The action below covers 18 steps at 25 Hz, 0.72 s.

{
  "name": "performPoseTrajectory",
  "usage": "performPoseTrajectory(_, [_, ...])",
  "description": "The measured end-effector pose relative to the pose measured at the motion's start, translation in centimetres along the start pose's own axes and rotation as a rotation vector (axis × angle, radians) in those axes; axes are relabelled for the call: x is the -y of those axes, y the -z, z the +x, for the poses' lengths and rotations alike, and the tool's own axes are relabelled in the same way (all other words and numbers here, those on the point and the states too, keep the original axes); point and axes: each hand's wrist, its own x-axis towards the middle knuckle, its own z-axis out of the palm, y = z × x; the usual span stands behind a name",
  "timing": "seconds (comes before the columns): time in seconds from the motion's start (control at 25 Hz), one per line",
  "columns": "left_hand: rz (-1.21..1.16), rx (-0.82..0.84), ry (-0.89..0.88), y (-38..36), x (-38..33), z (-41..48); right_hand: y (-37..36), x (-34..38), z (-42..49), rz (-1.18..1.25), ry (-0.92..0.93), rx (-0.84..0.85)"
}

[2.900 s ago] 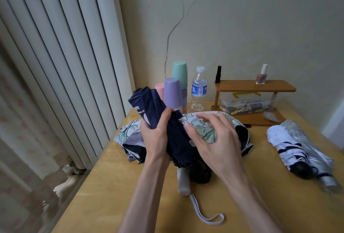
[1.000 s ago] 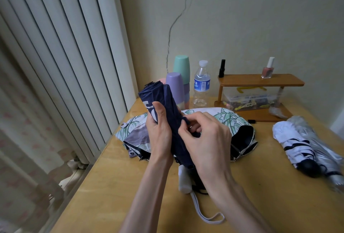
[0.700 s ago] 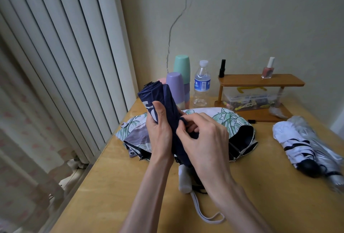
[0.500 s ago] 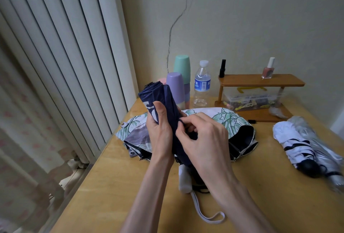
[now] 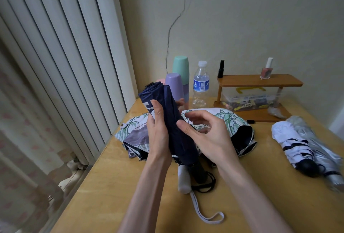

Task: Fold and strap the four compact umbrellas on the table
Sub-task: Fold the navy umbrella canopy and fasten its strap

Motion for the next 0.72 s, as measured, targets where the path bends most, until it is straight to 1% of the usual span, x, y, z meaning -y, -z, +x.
performPoseTrajectory(0.04, [0.001, 0.012, 0.013, 0.0, 0.0, 0.1, 0.1, -0.2, 0.1, 0.013, -0.015, 0.049])
performPoseTrajectory(0.16, [-0.016, 0.073, 0.03, 0.0, 0.3, 0.4, 0.1, -0.2, 0.0, 0.177, -0.097, 0.266])
performPoseTrajectory(0.24, [0.015, 0.108, 0.023, 0.0, 0.5, 0.6, 0.2, -0.2, -0.2, 0.211, -0.096, 0.322])
performPoseTrajectory(0.32, [0.038, 0.146, 0.02, -0.1, 0.6, 0.7, 0.1, -0.4, -0.3, 0.212, -0.046, 0.296])
performPoseTrajectory(0.48, [0.049, 0.198, 0.039, -0.3, 0.5, 0.6, -0.6, -0.9, -0.4, 0.257, -0.006, 0.181])
performPoseTrajectory(0.6, [0.084, 0.194, 0.009, -0.2, 0.5, 0.5, -0.8, -1.3, -0.4, 0.309, -0.018, 0.134])
performPoseTrajectory(0.72, [0.138, 0.249, -0.059, 0.5, 1.0, 0.6, -0.8, -1.2, -0.4, 0.415, -0.068, 0.067])
